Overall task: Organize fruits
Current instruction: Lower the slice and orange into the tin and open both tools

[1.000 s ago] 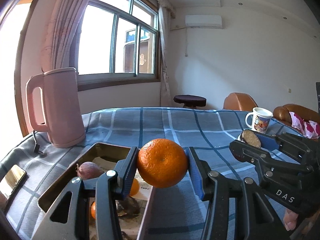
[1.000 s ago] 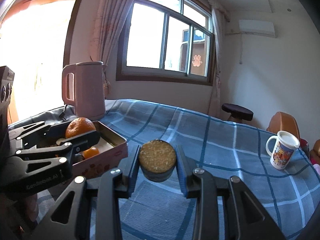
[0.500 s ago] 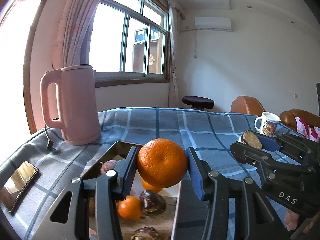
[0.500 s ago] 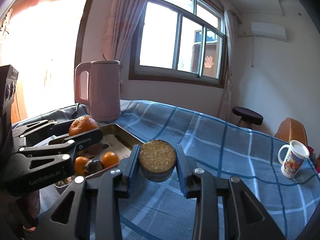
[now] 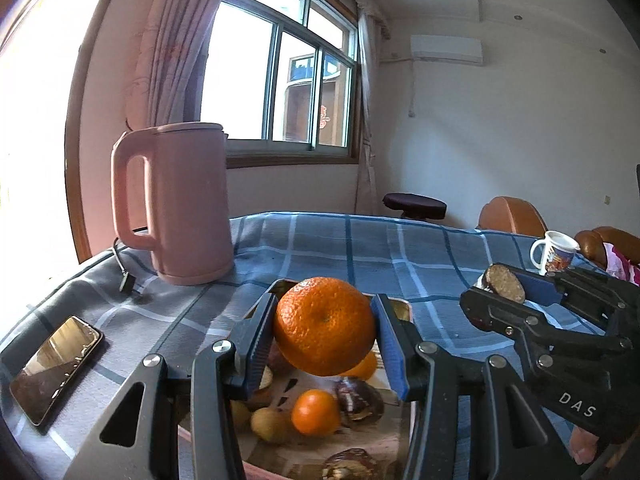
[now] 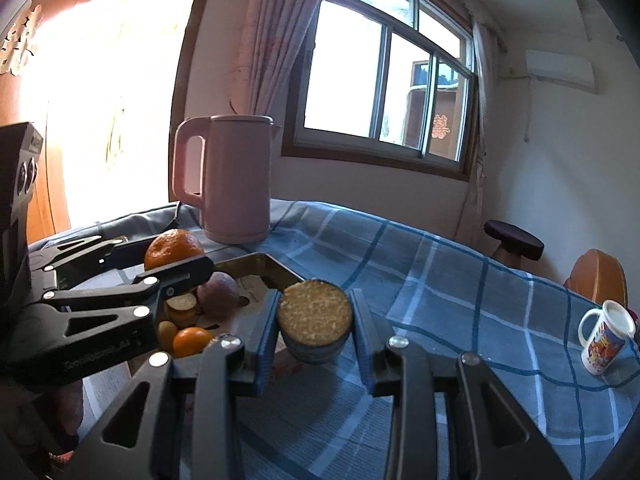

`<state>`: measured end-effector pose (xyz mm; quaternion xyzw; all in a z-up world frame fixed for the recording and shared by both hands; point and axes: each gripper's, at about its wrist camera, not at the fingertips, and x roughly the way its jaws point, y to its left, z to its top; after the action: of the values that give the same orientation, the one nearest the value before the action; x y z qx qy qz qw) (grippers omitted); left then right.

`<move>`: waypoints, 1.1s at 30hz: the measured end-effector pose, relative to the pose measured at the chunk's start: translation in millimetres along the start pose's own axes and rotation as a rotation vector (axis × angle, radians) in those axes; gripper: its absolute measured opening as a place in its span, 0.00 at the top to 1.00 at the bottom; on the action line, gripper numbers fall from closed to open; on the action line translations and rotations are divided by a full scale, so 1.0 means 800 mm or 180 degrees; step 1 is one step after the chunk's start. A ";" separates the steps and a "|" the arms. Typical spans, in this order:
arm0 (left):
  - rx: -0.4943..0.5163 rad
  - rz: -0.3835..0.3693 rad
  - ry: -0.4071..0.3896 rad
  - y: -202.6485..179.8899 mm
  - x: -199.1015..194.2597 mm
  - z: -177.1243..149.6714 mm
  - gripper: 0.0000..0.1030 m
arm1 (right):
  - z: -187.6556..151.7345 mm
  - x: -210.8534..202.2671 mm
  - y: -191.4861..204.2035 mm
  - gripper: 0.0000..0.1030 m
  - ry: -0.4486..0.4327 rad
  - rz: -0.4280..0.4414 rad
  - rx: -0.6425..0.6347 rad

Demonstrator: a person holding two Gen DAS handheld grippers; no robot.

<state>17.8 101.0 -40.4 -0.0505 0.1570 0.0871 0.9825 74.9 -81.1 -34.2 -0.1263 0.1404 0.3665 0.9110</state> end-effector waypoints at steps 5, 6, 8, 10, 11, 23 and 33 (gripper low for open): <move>-0.0029 0.0058 0.0012 0.012 0.001 0.000 0.51 | 0.005 0.008 0.010 0.64 0.0012 0.0052 -0.0033; -0.0036 0.0066 0.0016 0.015 0.001 0.000 0.51 | 0.006 0.009 0.012 0.64 0.0015 0.0062 -0.0036; -0.0052 0.0077 0.0023 0.019 0.001 0.000 0.51 | 0.008 0.011 0.016 0.64 0.0017 0.0082 -0.0050; -0.0052 0.0095 0.0020 0.023 0.000 0.001 0.51 | 0.010 0.014 0.021 0.64 0.0020 0.0100 -0.0071; -0.0050 0.0101 0.0020 0.024 0.000 0.001 0.51 | 0.011 0.015 0.025 0.64 0.0022 0.0108 -0.0087; -0.0145 0.0191 0.0116 0.054 0.003 -0.002 0.51 | 0.015 0.038 0.049 0.64 0.0124 0.0203 -0.0166; -0.0168 0.0288 0.0205 0.074 0.005 -0.003 0.51 | 0.015 0.061 0.068 0.64 0.0258 0.0303 -0.0174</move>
<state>9.3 159.3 -48.1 -0.0721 0.1883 0.1338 0.9703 72.5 -8.1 -47.0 -0.1591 0.1730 0.4076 0.8824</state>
